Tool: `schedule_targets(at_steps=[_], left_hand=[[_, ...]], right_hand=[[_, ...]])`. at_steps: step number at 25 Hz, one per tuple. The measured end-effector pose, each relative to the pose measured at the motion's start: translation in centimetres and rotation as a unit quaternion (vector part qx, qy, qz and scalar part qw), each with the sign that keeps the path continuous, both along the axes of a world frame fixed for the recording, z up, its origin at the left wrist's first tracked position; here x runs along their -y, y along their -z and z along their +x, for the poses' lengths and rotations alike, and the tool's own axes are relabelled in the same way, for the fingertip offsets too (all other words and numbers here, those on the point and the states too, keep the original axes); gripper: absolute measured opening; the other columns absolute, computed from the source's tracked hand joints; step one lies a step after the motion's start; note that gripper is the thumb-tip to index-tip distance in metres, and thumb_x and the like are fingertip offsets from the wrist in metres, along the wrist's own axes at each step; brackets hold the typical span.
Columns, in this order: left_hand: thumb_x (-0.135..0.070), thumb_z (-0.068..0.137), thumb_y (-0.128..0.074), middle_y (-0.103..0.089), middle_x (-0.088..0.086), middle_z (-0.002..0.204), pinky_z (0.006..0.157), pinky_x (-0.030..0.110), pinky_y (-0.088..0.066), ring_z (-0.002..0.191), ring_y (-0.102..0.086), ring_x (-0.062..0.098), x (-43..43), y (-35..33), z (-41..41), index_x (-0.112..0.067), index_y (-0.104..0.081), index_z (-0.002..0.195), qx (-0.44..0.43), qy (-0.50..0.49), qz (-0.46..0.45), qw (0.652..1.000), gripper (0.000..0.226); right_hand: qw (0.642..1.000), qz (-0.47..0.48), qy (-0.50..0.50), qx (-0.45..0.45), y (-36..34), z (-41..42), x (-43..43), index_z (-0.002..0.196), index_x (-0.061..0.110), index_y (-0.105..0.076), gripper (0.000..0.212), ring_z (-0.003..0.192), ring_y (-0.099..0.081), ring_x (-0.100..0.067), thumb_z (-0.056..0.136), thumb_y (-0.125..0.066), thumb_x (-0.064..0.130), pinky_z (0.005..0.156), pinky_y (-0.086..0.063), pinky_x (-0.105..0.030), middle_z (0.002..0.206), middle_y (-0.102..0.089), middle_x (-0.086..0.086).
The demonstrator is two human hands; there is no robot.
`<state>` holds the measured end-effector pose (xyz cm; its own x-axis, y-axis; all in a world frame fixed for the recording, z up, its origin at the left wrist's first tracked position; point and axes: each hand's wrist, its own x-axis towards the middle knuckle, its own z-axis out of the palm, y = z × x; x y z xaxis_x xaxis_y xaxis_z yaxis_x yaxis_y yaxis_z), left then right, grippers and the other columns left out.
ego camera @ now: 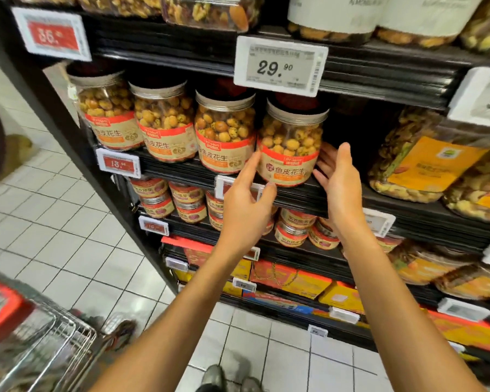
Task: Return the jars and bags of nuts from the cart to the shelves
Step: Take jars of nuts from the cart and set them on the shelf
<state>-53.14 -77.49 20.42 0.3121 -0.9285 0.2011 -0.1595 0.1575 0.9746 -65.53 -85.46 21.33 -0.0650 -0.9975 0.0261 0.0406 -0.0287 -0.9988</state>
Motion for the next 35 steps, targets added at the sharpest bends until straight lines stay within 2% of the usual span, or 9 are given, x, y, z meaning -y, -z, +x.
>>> schedule_targets(at_steps=[3, 5, 7, 10, 16, 20, 28, 32, 35], left_hand=[[-0.019, 0.087, -0.054, -0.059, -0.018, 0.111, 0.09, 0.015, -0.044, 0.099, -0.056, -0.008, -2.3, -0.3, 1.9, -0.02, -0.051, 0.129, -0.027, -0.088, -0.017, 0.996, 0.042], [-0.007, 0.091, -0.055, -0.065, -0.01, 0.101, 0.083, 0.014, -0.047, 0.09, -0.062, 0.0, -5.5, 0.2, 3.9, -0.02, -0.059, 0.113, -0.086, -0.146, -0.012, 0.986, 0.025], [-0.001, 0.092, -0.051, -0.069, -0.003, 0.088, 0.076, 0.015, -0.05, 0.077, -0.064, 0.007, -9.9, 0.9, 6.3, -0.015, -0.063, 0.1, -0.141, -0.202, -0.001, 0.969, 0.02], [0.001, 0.094, -0.044, -0.07, -0.005, 0.07, 0.066, 0.013, -0.05, 0.065, -0.064, 0.005, -18.3, 2.7, 9.9, -0.011, -0.064, 0.091, -0.169, -0.295, 0.024, 0.94, 0.023], [0.006, 0.093, -0.042, -0.068, -0.005, 0.059, 0.057, 0.011, -0.049, 0.056, -0.061, 0.004, -38.4, 6.7, 16.8, -0.007, -0.063, 0.085, -0.198, -0.504, 0.033, 0.84, 0.026], [0.003, 0.093, -0.044, -0.068, -0.006, 0.061, 0.054, 0.01, -0.046, 0.057, -0.06, 0.005, -50.5, 8.3, 23.1, -0.009, -0.065, 0.084, -0.202, -0.576, 0.043, 0.791, 0.026], [0.002, 0.093, -0.043, -0.067, -0.009, 0.057, 0.068, 0.018, -0.05, 0.058, -0.06, 0.003, -64.5, 8.1, 39.7, -0.012, -0.061, 0.081, -0.226, -0.64, 0.095, 0.729, 0.026], [0.001, 0.093, -0.046, -0.06, -0.006, 0.053, 0.058, 0.015, -0.047, 0.046, -0.055, -0.002, -65.8, 11.6, 48.4, -0.011, -0.059, 0.081, -0.218, -0.596, 0.201, 0.746, 0.022], [-0.01, 0.095, -0.049, -0.064, 0.0, 0.071, 0.056, 0.019, -0.049, 0.061, -0.062, 0.008, -65.7, 17.2, 53.3, -0.013, -0.062, 0.084, -0.229, -0.497, 0.32, 0.774, 0.017]], right_hand=[[0.982, -0.132, 0.115, -0.074, 0.1, 0.7, -2.6, 0.103, 0.019, -0.062, 0.035, 0.103, -0.057, -0.011, 0.094, -0.031, 0.032, 0.094, -0.045, -0.03, 0.107, -0.056, 0.006], [0.978, -0.194, 0.038, -0.066, 0.9, 2.9, -5.5, 0.09, 0.023, -0.06, 0.028, 0.093, -0.059, -0.018, 0.092, -0.032, 0.03, 0.083, -0.048, -0.033, 0.096, -0.054, 0.008], [0.983, -0.16, -0.086, -0.04, 2.0, 6.2, -8.5, 0.086, 0.028, -0.059, 0.027, 0.088, -0.061, -0.024, 0.092, -0.034, 0.029, 0.08, -0.048, -0.036, 0.093, -0.058, 0.002], [0.965, -0.084, -0.246, -0.04, 4.3, 11.7, -14.0, 0.081, 0.03, -0.061, 0.028, 0.077, -0.063, -0.013, 0.09, -0.034, 0.029, 0.074, -0.048, -0.029, 0.089, -0.065, -0.003], [0.832, 0.01, -0.551, -0.058, 9.8, 23.5, -29.6, 0.083, 0.027, -0.065, 0.027, 0.067, -0.063, -0.006, 0.088, -0.038, 0.031, 0.064, -0.047, -0.014, 0.074, -0.069, 0.009], [0.777, 0.027, -0.626, -0.056, 10.9, 32.8, -39.4, 0.087, 0.026, -0.065, 0.028, 0.07, -0.066, -0.007, 0.088, -0.038, 0.032, 0.069, -0.051, -0.019, 0.077, -0.07, 0.006], [0.732, 0.058, -0.662, -0.152, 11.0, 49.2, -48.3, 0.09, 0.016, -0.065, 0.03, 0.072, -0.061, -0.005, 0.1, -0.037, 0.017, 0.065, -0.048, -0.014, 0.084, -0.066, 0.0], [0.645, 0.03, -0.687, -0.333, 16.3, 58.8, -49.1, 0.095, 0.005, -0.065, 0.034, 0.062, -0.051, -0.01, 0.101, -0.036, 0.024, 0.055, -0.04, -0.018, 0.077, -0.064, -0.004], [0.527, -0.017, -0.717, -0.457, 22.3, 63.3, -49.8, 0.095, -0.004, -0.061, 0.04, 0.065, -0.046, -0.017, 0.101, -0.034, 0.025, 0.056, -0.032, -0.026, 0.076, -0.057, -0.014]])
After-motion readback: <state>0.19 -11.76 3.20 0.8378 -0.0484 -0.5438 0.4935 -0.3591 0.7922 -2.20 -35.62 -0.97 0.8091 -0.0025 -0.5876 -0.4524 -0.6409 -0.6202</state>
